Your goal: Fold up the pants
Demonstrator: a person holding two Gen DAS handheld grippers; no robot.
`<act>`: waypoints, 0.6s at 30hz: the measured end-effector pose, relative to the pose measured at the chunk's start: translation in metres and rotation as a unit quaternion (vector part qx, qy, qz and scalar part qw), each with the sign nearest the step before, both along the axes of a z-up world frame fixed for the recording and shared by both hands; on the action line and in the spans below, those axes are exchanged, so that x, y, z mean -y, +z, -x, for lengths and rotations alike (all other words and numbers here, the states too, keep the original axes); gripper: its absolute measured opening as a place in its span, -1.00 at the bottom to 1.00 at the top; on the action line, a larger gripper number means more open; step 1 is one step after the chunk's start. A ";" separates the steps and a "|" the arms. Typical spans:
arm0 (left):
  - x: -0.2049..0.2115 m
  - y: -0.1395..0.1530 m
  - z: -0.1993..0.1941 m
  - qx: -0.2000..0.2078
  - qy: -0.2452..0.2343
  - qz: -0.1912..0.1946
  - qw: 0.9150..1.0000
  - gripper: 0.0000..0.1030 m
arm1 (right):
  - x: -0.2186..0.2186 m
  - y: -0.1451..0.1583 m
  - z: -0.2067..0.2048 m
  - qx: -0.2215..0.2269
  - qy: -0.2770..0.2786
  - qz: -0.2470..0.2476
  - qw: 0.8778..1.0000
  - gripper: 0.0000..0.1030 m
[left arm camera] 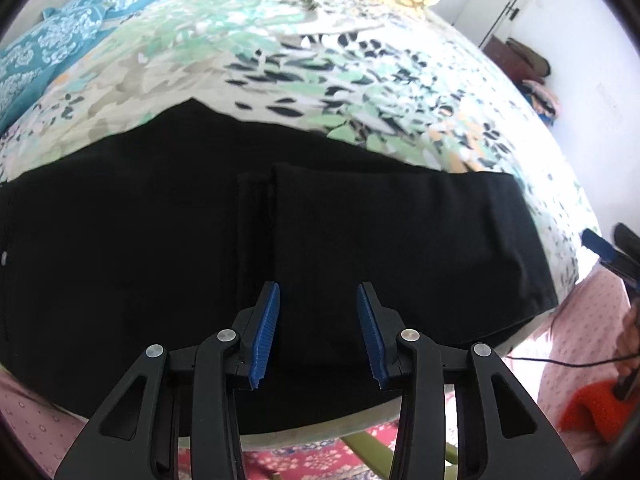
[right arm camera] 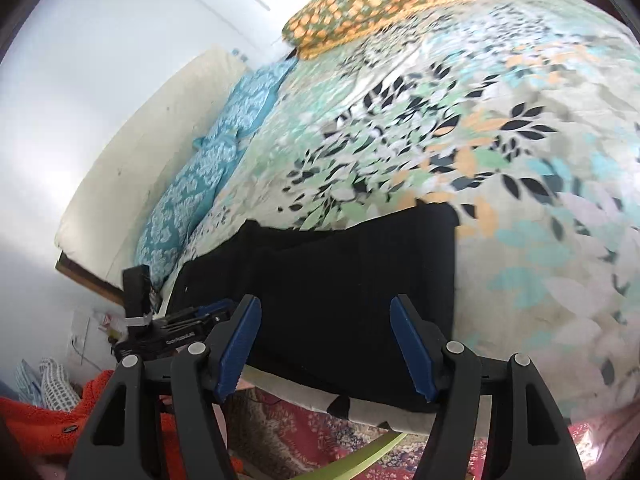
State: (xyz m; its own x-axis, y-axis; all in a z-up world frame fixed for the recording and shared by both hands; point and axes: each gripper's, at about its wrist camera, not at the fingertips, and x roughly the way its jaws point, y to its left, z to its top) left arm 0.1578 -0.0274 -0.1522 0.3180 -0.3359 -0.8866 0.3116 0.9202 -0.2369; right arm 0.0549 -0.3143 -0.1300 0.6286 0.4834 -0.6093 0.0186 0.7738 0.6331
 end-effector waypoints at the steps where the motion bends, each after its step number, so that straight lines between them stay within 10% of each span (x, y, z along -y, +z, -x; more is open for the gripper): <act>1: 0.000 -0.003 -0.001 -0.007 0.002 0.000 1.000 -0.21 | 0.004 0.002 0.001 0.006 -0.004 -0.002 1.000 0.33; 10: -0.008 -0.012 -0.006 -0.015 0.026 -0.006 1.000 -0.83 | -0.004 0.010 -0.010 0.034 0.001 0.031 0.999 0.34; 18: -0.035 0.009 0.004 0.024 0.058 -0.024 0.998 -0.86 | 0.009 0.001 -0.010 0.001 -0.021 0.043 0.999 0.34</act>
State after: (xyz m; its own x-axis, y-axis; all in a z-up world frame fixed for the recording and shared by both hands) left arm 0.1537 0.0075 -0.1436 0.3955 -0.2526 -0.8830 0.2124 0.9605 -0.1796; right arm 0.0647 -0.3232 -0.1291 0.6486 0.4017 -0.6465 0.0518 0.8241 0.5641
